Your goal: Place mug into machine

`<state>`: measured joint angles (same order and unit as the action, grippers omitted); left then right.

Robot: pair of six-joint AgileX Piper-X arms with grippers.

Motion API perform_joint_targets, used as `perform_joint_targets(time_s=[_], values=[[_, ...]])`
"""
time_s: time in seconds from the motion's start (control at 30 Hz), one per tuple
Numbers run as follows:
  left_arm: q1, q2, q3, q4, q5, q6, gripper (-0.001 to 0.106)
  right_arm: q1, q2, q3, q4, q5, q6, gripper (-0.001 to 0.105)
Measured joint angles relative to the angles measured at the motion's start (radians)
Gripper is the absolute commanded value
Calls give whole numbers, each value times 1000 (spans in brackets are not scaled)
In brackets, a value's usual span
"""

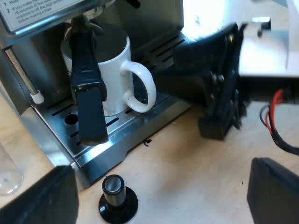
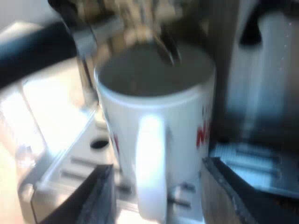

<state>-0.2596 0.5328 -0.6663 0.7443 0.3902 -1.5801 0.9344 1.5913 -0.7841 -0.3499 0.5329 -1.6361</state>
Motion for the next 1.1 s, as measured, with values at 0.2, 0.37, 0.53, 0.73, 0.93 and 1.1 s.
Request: perform_joint_targets(time_s=[0.2, 0.37, 0.53, 0.73, 0.93, 1.1], values=[[0, 0, 0, 0, 10, 0, 102, -8, 43, 53, -137, -110, -56, 44], [0, 0, 0, 0, 35, 0, 102, -19, 85, 45, -202, -121, -84, 44], [0, 0, 0, 0, 42, 0, 102, -49, 113, 19, -221, -121, -88, 44], [0, 0, 0, 0, 42, 0, 102, -58, 150, -7, -228, -121, -116, 44], [0, 0, 0, 0, 42, 0, 102, -58, 198, -48, -238, -119, -130, 44], [0, 0, 0, 0, 42, 0, 102, -58, 240, -93, -239, -93, -144, 44]])
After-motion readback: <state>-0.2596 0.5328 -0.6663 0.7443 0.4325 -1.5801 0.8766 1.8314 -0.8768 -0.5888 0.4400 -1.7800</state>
